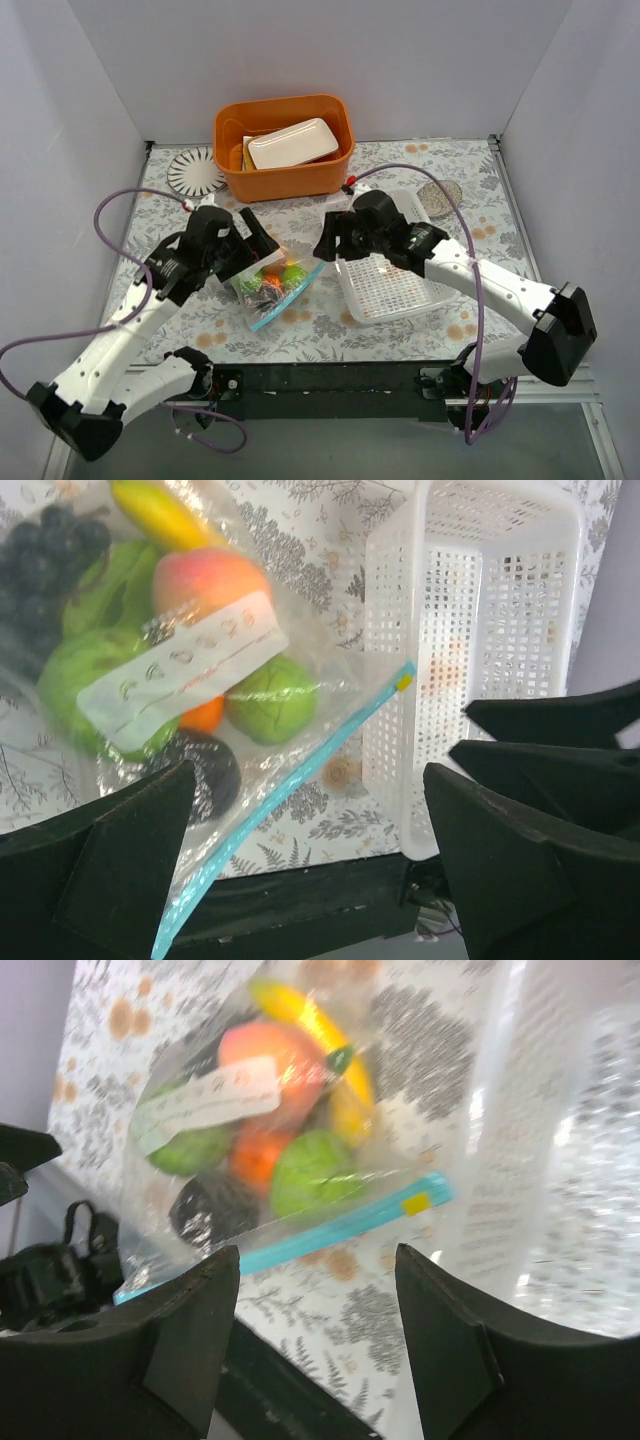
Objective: Place the food in the zip-top bag and seal the zipper
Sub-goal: Place the zipper food storage bag at the center of the board, then reset both arms
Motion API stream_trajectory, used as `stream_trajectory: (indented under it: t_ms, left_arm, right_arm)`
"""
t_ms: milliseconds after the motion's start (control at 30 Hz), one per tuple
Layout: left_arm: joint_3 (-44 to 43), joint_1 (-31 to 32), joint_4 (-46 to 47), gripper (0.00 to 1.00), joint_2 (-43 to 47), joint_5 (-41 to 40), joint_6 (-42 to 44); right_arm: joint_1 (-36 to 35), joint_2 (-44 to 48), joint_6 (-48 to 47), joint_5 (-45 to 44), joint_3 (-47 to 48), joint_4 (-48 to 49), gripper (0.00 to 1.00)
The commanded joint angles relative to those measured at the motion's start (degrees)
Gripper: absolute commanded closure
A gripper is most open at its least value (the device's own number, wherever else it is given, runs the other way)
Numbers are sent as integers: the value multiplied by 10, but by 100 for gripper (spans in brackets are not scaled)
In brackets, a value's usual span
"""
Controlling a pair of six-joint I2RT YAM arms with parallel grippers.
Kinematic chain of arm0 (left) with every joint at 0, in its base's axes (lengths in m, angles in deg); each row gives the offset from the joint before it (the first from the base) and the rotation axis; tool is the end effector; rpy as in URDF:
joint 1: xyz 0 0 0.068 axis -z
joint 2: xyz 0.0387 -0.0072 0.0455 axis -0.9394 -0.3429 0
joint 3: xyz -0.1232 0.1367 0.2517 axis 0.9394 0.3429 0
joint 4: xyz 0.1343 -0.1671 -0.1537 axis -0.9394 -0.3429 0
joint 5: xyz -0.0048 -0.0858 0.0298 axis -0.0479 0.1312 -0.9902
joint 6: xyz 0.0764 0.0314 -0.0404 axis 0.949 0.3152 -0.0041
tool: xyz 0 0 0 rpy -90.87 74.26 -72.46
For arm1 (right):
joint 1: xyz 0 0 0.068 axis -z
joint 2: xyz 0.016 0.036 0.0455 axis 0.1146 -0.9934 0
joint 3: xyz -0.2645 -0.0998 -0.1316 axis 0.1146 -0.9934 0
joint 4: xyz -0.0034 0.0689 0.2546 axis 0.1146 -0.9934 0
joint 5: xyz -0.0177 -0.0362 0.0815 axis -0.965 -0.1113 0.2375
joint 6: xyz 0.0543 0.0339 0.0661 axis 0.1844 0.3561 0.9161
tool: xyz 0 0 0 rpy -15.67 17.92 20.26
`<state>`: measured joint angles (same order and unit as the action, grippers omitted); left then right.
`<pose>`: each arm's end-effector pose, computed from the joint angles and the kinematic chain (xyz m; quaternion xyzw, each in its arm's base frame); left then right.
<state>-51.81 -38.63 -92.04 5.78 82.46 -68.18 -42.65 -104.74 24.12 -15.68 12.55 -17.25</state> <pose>0.1570 -0.0857 0.3304 -0.4791 0.7787 -0.3319 0.2322 0.2230 0.2668 0.3123 -0.1021 0.8733 0.3486 0.3247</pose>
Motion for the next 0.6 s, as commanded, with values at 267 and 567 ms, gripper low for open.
stream_trajectory:
  t_ms: [267, 567]
  left_arm:
    - [-164, -213, 58, 2, -194, 231, 226]
    - [-122, -338, 137, 2, -191, 240, 244]
  right_arm:
    - [299, 108, -224, -60, 21, -158, 22]
    - [486, 82, -245, -19, -27, -136, 21]
